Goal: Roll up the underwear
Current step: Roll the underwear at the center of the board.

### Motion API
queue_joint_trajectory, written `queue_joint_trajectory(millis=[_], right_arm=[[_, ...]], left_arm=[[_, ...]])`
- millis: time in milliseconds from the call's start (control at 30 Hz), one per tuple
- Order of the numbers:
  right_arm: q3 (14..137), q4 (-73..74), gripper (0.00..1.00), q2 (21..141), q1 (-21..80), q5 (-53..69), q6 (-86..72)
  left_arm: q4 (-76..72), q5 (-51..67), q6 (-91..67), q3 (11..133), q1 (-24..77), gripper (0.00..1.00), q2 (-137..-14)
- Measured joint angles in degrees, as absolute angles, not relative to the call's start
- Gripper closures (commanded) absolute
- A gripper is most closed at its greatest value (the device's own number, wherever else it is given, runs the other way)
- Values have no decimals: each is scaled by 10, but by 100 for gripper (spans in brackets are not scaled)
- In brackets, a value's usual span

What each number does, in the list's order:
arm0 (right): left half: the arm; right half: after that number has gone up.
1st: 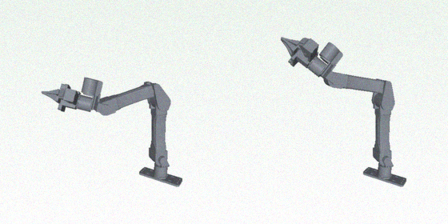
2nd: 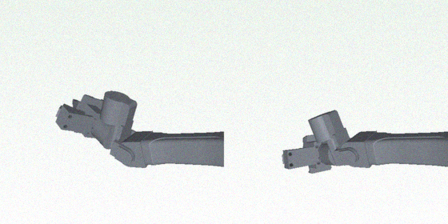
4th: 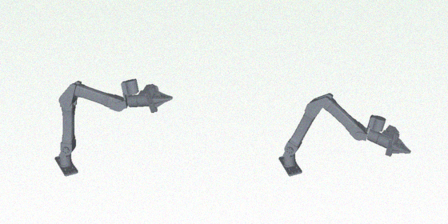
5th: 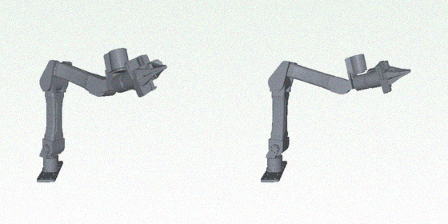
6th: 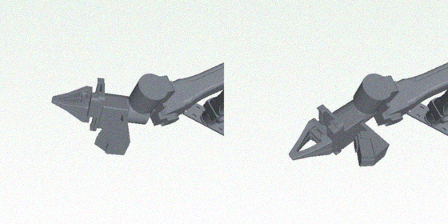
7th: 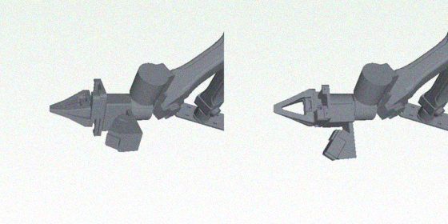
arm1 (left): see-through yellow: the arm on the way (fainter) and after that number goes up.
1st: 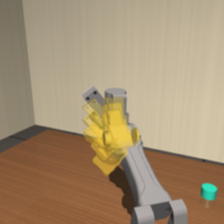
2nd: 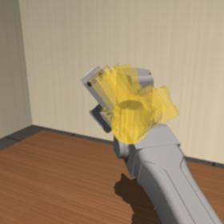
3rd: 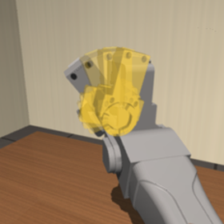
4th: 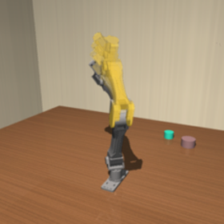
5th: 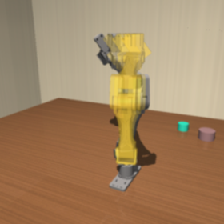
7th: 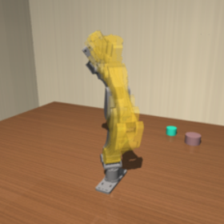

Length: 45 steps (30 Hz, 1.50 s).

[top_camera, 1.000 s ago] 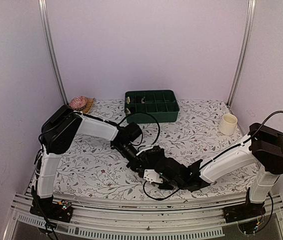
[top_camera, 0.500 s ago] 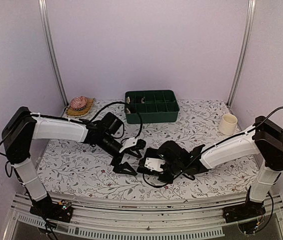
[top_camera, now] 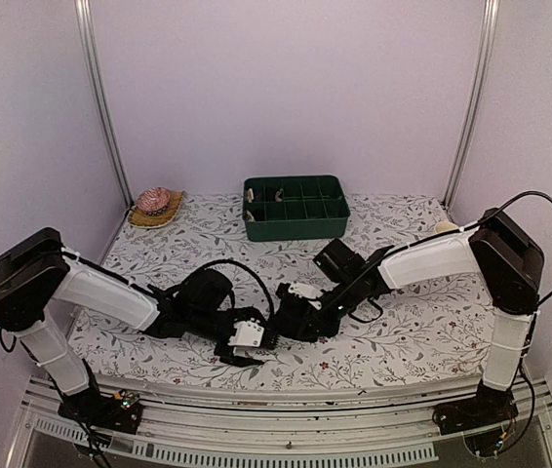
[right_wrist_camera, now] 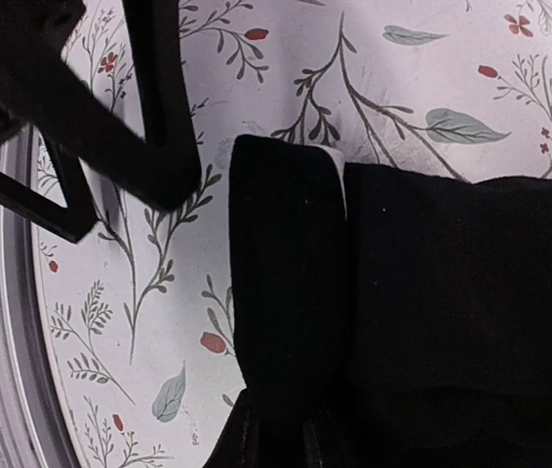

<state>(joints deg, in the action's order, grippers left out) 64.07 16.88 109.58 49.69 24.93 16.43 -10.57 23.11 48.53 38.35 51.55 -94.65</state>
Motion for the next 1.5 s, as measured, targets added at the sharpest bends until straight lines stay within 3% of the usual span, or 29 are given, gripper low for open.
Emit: queue_joint_trajectory(millis=[333,533,667,967,1100,1200,1267,1433,1500], right_arm=[[687,253,97,1147,457,413,158],[690,280,97,1154,457,444,157],[702,297,97,1160,457,449,156],[718,319,97,1167,458,447,156],[721,324,96,1167,458,442,156],[725,329,89,1167,458,435,156],[725,331,83,1167,459,429,157],[703,320,54,1133,462,387,154],[669,300,49,1089,465,356,158]], left_arm=[[-259,88,521,390,566,22,-1020],[-295,66,536,383,578,32,-1029],[-298,70,546,377,584,33,-1029],[-296,88,556,374,590,55,-1035],[-290,88,548,390,592,79,-1049],[-276,90,541,396,593,100,-1054],[-263,94,540,404,592,100,-1054],[-199,117,524,442,589,100,-1057],[-166,133,516,465,586,100,-1063]])
